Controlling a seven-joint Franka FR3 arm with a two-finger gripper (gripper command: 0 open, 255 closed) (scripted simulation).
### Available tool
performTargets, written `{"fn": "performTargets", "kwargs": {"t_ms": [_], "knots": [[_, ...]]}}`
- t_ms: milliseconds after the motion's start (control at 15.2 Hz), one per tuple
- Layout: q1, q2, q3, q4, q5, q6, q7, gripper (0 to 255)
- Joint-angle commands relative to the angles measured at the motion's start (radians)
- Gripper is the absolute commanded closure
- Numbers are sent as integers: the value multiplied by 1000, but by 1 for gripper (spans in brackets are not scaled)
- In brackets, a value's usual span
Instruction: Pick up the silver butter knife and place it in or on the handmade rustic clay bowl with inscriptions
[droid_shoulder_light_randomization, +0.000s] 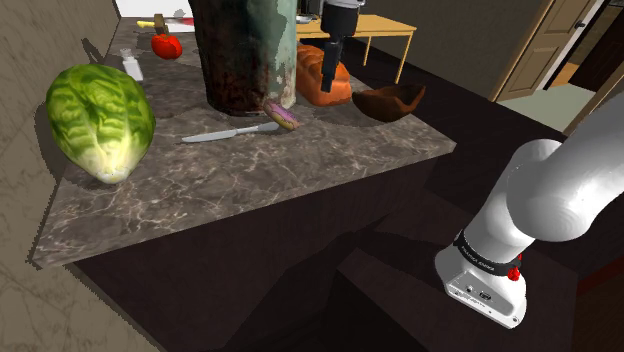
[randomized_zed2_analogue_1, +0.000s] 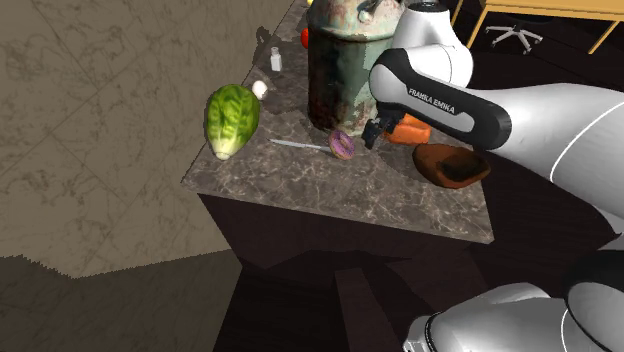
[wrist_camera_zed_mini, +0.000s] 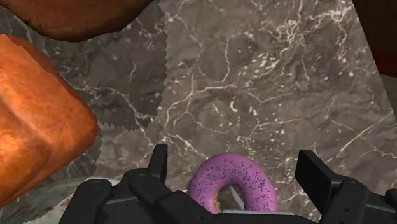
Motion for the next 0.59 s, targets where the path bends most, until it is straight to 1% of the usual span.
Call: {"fn": "performTargets", "kwargs": {"t_ms": [0,528], "knots": [[18,68,13,48,-7,24,-42,0],[85,312,78,239,-57,87,-181,0]]}}
